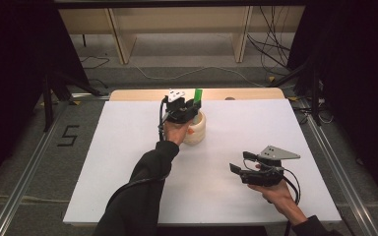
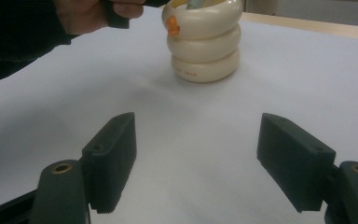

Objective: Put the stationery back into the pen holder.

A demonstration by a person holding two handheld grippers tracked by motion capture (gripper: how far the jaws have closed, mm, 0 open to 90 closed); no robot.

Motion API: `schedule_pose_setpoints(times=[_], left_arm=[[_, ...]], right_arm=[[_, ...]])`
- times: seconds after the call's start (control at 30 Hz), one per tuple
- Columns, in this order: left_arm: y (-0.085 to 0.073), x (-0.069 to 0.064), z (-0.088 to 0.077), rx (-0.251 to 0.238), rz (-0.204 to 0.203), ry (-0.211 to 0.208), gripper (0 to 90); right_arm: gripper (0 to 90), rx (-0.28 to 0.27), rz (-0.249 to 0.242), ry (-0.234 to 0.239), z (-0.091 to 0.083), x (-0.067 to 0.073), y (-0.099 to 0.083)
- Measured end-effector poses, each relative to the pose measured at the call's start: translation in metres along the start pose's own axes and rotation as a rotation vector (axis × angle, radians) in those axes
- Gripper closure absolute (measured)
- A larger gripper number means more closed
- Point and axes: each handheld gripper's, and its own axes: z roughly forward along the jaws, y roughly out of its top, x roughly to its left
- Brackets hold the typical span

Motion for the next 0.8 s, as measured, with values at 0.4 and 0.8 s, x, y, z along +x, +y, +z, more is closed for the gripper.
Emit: schedule_pose_setpoints(times=[0.4,0.8], left_arm=[[-0.0039,0.0005,0.0019,0.038,-0.003,0.005,66.3],[-0.0057,0.0010,-0.0027,0.052,-0.018,0.000,66.2]], right_arm=[[29.4,-0.006,0.002,-0.001,-0.0006,-0.0004,0.0000],[29.4,-0.006,-0.001,-0.002,-0.0003,-0.0005,0.0000]])
